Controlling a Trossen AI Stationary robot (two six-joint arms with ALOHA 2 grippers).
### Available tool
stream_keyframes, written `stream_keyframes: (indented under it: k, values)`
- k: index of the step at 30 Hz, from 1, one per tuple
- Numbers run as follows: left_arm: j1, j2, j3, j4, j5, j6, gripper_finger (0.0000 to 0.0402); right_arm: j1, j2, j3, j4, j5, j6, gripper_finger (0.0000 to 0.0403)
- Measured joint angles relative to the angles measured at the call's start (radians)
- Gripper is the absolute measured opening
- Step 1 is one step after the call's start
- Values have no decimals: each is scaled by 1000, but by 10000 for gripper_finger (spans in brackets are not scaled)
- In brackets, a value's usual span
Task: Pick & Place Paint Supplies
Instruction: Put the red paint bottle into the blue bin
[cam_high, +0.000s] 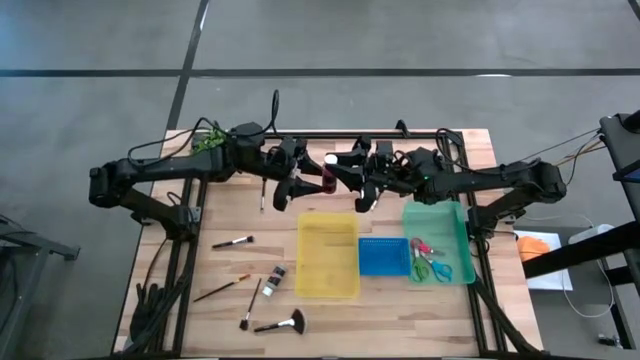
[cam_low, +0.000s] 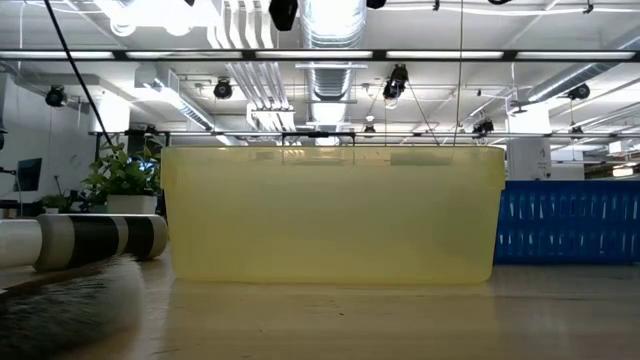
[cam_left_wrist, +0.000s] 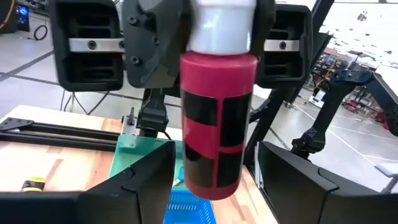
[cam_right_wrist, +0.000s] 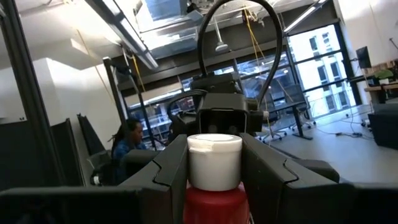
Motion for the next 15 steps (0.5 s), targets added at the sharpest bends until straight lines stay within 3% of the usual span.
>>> stream_keyframes:
  k: [10, 15]
  values:
    - [-2, 1, 0, 0, -19, -8, 235, 0, 28, 27, -3, -16, -12, 112]
    - [-4, 1, 0, 2, -18, -26, 200, 0, 46, 38, 0, -18, -11, 112]
